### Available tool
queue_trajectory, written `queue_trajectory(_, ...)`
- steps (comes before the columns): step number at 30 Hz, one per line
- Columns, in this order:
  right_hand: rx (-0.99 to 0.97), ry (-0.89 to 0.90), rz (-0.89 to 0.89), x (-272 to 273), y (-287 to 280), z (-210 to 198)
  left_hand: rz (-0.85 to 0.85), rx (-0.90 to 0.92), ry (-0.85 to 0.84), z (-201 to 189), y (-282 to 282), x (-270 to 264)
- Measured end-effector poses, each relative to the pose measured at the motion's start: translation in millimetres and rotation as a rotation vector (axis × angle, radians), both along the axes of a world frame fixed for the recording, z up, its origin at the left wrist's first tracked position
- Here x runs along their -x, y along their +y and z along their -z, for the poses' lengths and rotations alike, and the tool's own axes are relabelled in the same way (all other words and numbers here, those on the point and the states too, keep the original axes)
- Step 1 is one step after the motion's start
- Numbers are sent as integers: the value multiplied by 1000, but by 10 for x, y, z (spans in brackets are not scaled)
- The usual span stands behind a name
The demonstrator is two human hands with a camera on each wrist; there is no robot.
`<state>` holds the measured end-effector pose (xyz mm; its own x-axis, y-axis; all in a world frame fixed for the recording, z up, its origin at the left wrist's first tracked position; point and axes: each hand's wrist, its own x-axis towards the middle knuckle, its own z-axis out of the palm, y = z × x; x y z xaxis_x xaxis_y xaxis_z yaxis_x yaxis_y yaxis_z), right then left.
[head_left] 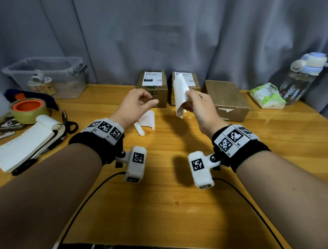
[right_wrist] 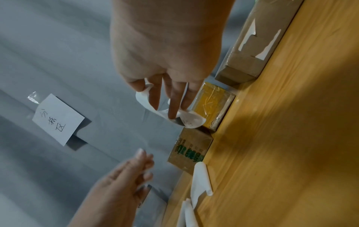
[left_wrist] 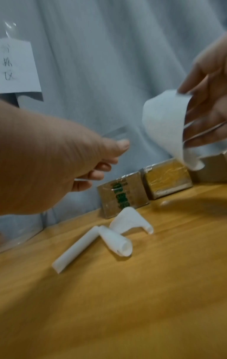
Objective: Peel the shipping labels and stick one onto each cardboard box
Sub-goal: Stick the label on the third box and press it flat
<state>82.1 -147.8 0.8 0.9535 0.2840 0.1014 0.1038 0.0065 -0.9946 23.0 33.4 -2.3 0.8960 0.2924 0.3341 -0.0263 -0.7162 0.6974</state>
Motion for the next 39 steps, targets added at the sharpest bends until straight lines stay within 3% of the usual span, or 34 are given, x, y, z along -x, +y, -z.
queue_trajectory(3,-17,26,-10,35,61,-15,72,-23,-26,-66,-165,8)
queue_trajectory(8,-67,57,-34,114,84,-67,-36,-276,-74,-13,-331,-35)
queue_trajectory(17,-162,91,-40,111,9,-130,-87,-395,-215,-21,-450,-64)
queue_trajectory(21,-132,42,-65,84,-58,-99,-95,-297,-207,-53,-499,-108)
queue_trajectory(26,95,-168,-50,14,-202,-25,-36,5,-128,-87,-529,-202)
queue_trajectory(30,101,-203,13,-99,-385,-34,32,207,-74,-95,-581,-329)
queue_trajectory(36,111,-108,-20,-180,-773,-200,136,276,16,-105,-815,-558)
queue_trajectory(39,216,-165,-53,-317,-972,-198,161,322,59,-138,-953,-705)
